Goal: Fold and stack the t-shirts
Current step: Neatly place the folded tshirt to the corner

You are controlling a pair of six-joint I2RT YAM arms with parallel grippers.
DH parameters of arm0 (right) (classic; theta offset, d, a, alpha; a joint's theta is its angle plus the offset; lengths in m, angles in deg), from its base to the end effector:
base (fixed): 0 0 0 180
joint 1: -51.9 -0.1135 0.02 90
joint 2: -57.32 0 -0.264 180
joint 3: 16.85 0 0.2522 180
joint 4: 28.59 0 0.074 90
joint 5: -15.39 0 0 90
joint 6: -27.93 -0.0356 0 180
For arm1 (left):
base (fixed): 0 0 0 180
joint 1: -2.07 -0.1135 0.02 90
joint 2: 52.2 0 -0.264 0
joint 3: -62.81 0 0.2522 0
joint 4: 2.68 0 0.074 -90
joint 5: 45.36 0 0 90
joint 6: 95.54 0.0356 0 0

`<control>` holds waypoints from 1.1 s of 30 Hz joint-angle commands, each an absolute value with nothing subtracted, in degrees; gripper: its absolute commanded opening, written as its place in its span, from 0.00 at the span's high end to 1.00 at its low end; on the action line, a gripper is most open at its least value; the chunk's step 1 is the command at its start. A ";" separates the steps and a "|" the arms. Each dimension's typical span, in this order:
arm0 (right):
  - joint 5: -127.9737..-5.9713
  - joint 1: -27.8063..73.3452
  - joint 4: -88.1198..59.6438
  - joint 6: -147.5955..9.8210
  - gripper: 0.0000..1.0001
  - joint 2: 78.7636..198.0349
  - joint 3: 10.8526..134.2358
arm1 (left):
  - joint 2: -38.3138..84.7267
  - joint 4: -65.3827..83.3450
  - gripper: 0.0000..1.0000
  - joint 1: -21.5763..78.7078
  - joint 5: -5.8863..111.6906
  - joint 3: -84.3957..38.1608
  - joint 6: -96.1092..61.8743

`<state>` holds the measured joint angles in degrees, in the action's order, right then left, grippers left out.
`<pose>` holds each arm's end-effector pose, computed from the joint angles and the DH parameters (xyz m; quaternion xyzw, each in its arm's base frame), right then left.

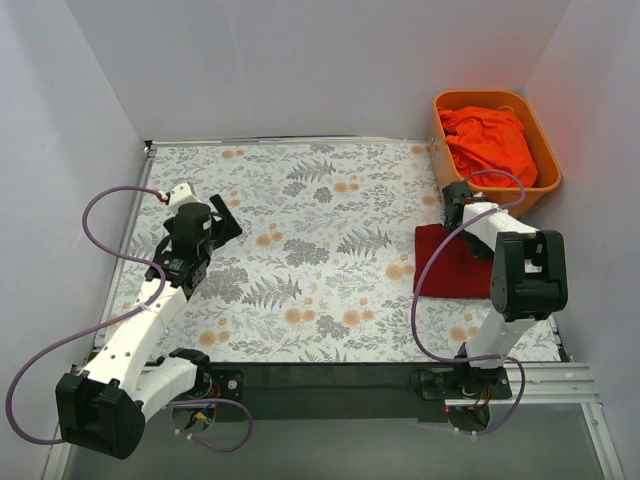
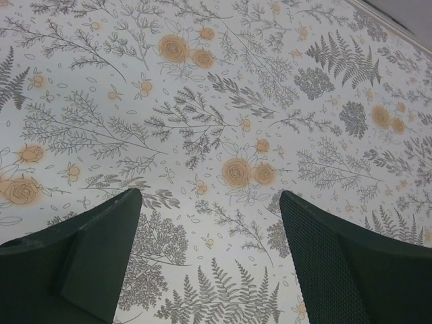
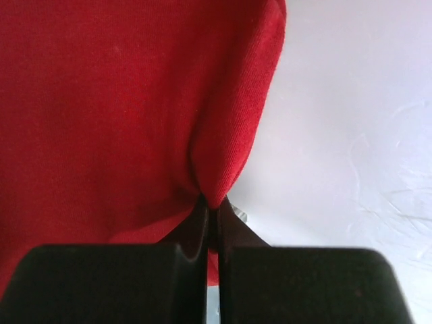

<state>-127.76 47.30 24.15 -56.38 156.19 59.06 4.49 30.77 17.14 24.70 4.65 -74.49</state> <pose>0.3177 -0.0030 0.1836 -0.0241 0.8888 -0.4449 0.1071 0.2139 -0.0450 0.2837 -0.4651 0.7298 -0.2072 0.4562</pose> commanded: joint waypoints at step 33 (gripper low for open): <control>-119.19 61.04 18.65 -74.81 0.29 122.84 54.57 | 3.17 28.84 0.22 16.83 22.14 5.90 -73.12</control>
<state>-125.20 60.85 18.20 -68.88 128.78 55.56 4.27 29.89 17.14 22.62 5.26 -73.87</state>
